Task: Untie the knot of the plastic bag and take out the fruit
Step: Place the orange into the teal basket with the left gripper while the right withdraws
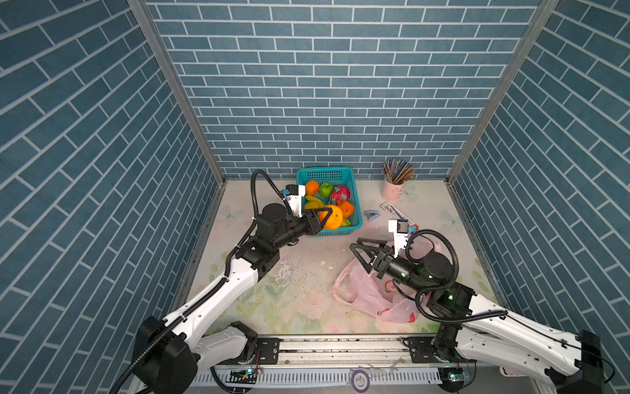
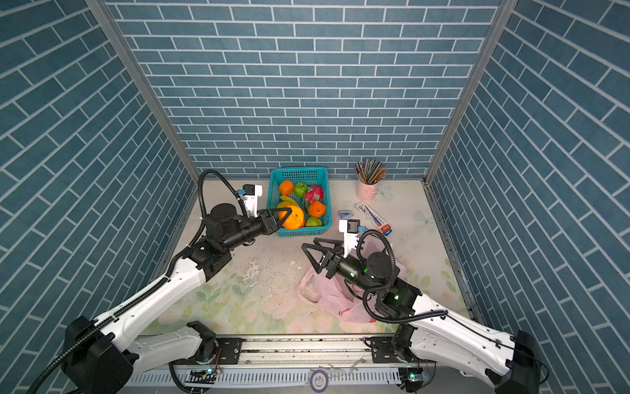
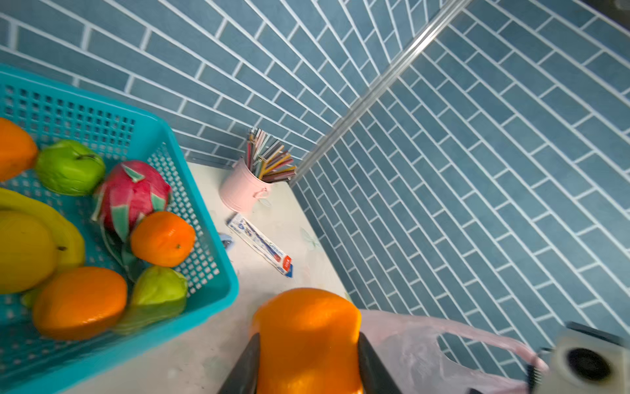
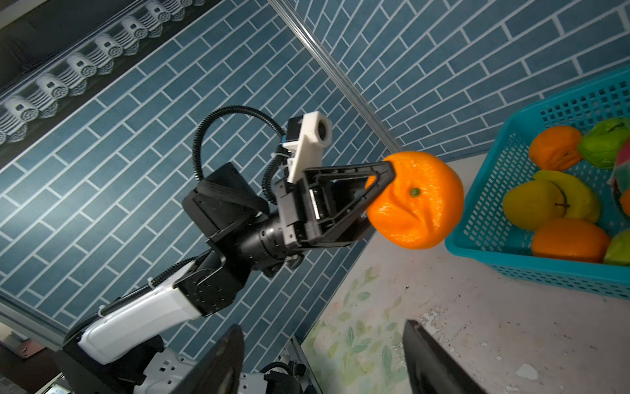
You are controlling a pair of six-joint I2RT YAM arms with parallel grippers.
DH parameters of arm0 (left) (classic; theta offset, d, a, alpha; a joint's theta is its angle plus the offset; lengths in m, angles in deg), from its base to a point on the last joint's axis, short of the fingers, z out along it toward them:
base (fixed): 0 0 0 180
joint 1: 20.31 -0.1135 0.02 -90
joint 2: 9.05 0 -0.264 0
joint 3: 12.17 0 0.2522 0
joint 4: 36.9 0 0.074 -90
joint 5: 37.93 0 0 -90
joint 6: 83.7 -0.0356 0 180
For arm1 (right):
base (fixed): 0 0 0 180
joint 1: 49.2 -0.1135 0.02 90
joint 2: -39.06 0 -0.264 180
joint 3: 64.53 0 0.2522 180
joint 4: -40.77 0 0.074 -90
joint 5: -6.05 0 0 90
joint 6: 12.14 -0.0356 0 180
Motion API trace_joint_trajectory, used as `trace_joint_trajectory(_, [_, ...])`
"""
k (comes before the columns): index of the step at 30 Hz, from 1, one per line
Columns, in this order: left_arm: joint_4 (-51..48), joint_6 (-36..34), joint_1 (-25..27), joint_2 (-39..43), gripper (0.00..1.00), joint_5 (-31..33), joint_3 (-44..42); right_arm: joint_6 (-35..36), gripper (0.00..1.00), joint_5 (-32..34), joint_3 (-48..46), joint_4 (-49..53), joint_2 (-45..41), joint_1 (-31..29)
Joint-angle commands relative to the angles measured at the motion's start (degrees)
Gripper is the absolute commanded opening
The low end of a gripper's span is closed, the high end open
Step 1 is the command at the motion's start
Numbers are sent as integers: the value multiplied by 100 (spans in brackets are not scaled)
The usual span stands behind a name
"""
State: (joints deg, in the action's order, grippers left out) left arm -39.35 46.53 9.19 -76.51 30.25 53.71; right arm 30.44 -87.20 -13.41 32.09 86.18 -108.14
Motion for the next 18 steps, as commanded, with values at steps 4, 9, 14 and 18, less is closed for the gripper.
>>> trace_joint_trajectory(4, [-412,-1113,-186,-1075,37,619,738,871,79,366,1061,292,88,8])
trace_joint_trajectory(9, [-428,-1354,-319,-2117,37,769,1154,1137,84,325,1901,568,464,519])
trace_joint_trajectory(14, [-550,-1623,-396,-3095,37,761,1668,1211,84,305,2930,2305,931,1607])
trace_joint_trajectory(18, [-563,-1574,-544,-3846,38,508,2091,966,84,-734,3092,2925,1116,3070])
